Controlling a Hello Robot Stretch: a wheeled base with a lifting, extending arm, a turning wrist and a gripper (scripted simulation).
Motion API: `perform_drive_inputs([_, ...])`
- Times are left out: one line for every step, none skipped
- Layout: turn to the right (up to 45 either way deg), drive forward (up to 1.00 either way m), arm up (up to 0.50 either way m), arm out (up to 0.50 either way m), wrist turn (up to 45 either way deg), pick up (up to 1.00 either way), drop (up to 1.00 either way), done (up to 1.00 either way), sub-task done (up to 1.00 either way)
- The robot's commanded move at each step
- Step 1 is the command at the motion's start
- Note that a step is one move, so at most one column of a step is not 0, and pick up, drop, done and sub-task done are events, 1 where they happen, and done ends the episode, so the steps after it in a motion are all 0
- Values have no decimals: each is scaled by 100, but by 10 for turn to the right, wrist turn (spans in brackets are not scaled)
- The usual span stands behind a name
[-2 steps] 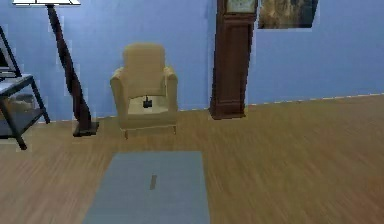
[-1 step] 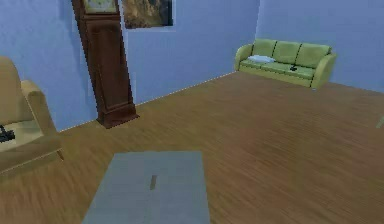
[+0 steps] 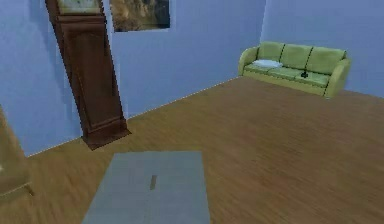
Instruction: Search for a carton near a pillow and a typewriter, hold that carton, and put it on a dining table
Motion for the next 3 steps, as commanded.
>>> perform_drive_inputs([390,0,0,0,0,0,0,0,0])
perform_drive_inputs([0,100,0,0,0,0,0,0,0])
perform_drive_inputs([30,0,0,0,0,0,0,0,0])
